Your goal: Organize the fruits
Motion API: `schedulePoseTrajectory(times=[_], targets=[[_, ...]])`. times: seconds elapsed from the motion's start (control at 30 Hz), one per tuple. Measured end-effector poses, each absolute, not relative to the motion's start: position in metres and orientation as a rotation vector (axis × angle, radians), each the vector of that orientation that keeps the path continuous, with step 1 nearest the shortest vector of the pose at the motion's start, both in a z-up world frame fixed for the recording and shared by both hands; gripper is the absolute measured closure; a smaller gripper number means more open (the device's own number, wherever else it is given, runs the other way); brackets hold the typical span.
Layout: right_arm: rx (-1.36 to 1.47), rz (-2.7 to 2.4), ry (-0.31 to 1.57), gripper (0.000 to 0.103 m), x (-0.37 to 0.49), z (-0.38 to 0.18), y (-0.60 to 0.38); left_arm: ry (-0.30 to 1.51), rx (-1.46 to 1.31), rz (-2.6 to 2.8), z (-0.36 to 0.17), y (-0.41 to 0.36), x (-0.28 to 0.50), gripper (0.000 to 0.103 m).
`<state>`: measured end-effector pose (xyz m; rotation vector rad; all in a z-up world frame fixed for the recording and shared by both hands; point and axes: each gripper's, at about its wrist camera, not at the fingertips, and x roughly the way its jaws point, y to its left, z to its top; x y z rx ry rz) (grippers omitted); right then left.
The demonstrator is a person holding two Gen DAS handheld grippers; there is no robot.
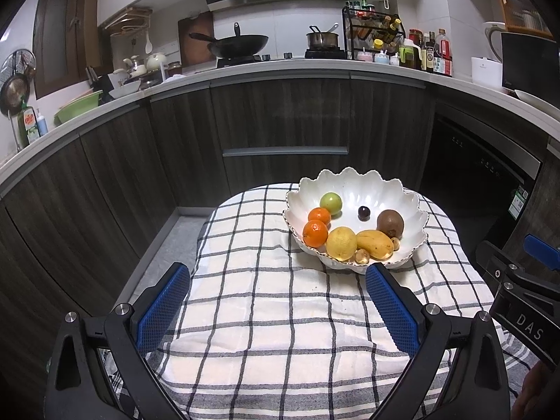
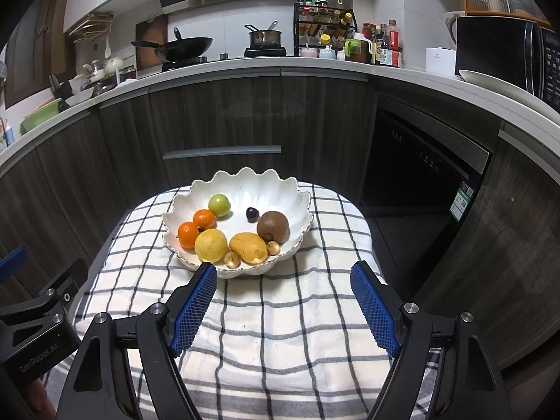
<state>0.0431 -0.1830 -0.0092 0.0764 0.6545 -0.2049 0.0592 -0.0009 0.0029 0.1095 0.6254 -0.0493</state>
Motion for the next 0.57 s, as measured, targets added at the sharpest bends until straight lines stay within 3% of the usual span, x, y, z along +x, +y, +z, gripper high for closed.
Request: schedulePoseTrajectory(times=[0.57], targets=[[0.091,-0.202,0.677,0.024,0.0449,-0.0142,-0.1840,0.628,0.096,-0.050,0.0010,0.0011,0.0612,0.001]])
